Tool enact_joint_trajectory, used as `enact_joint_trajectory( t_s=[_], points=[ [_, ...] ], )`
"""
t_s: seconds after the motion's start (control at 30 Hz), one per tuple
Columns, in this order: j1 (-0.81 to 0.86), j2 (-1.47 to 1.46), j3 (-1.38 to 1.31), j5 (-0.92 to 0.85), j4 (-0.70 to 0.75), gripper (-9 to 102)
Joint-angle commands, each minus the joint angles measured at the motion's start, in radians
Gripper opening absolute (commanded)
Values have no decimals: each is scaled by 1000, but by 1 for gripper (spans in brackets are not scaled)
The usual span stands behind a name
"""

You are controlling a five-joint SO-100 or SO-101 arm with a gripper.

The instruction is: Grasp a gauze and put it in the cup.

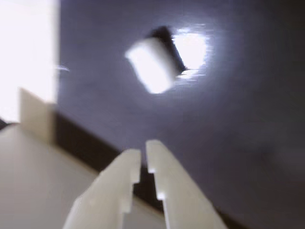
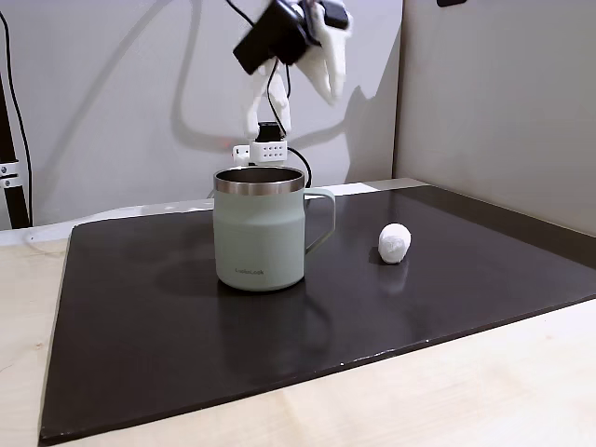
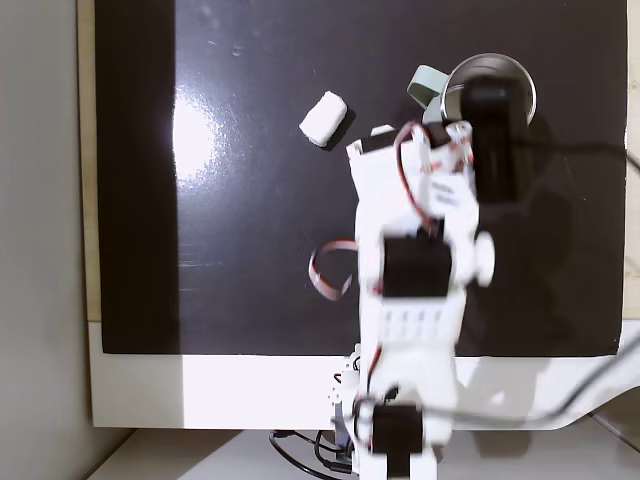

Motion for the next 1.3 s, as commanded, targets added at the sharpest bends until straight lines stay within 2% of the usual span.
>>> enact_joint_trajectory(
  t_s=[0.0, 0.1, 0.2, 0.37, 0.5, 0.87, 1.27],
  points=[
    [11, -144, -255, -84, 124, 1],
    [21, -305, -477, -153, 261, 2],
    [32, -359, -535, -212, 265, 6],
    [12, -420, -552, -337, 265, 18],
    [-2, -497, -601, -442, 265, 22],
    [-32, -764, -827, -632, 267, 26],
    [-80, -1006, -999, -666, 267, 27]
  ],
)
